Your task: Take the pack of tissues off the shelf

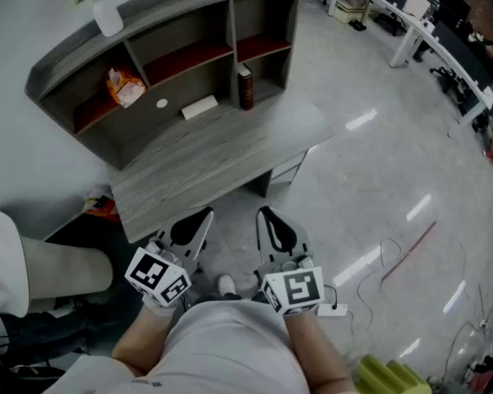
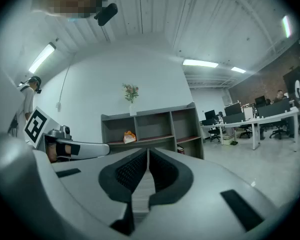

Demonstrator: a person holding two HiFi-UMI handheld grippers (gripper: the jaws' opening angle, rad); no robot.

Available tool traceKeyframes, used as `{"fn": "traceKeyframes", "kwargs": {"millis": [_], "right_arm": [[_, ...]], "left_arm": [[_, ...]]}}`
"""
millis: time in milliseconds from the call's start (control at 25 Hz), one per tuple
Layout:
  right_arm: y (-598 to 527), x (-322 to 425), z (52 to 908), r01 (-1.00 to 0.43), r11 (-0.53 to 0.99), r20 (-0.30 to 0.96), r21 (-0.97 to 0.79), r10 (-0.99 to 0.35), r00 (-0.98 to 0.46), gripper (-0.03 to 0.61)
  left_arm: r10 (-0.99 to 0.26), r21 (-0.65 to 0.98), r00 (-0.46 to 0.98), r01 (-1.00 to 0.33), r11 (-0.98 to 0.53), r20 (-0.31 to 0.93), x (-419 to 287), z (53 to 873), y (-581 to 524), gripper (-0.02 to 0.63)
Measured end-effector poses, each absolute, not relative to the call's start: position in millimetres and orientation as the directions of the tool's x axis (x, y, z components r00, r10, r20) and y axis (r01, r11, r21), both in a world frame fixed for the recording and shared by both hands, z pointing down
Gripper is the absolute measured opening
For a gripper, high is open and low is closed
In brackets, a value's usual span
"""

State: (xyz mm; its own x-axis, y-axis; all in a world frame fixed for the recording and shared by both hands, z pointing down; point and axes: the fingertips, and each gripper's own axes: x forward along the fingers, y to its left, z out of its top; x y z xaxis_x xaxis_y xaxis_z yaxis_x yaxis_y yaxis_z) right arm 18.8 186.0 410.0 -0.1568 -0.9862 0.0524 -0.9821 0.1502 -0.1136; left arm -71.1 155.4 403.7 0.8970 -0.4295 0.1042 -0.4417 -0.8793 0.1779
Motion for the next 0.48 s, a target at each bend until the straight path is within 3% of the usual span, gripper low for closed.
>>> {"fn": "traceKeyframes", "kwargs": {"millis": [480], "right_arm": [[156, -26, 407, -0.986, 0.138, 0.05, -0.098, -0.988, -0.143, 0.026]], "left_arm": [[-0.405, 0.204, 0.909, -0.416, -0.886, 0.098, -118, 408, 129, 0.017]]}}
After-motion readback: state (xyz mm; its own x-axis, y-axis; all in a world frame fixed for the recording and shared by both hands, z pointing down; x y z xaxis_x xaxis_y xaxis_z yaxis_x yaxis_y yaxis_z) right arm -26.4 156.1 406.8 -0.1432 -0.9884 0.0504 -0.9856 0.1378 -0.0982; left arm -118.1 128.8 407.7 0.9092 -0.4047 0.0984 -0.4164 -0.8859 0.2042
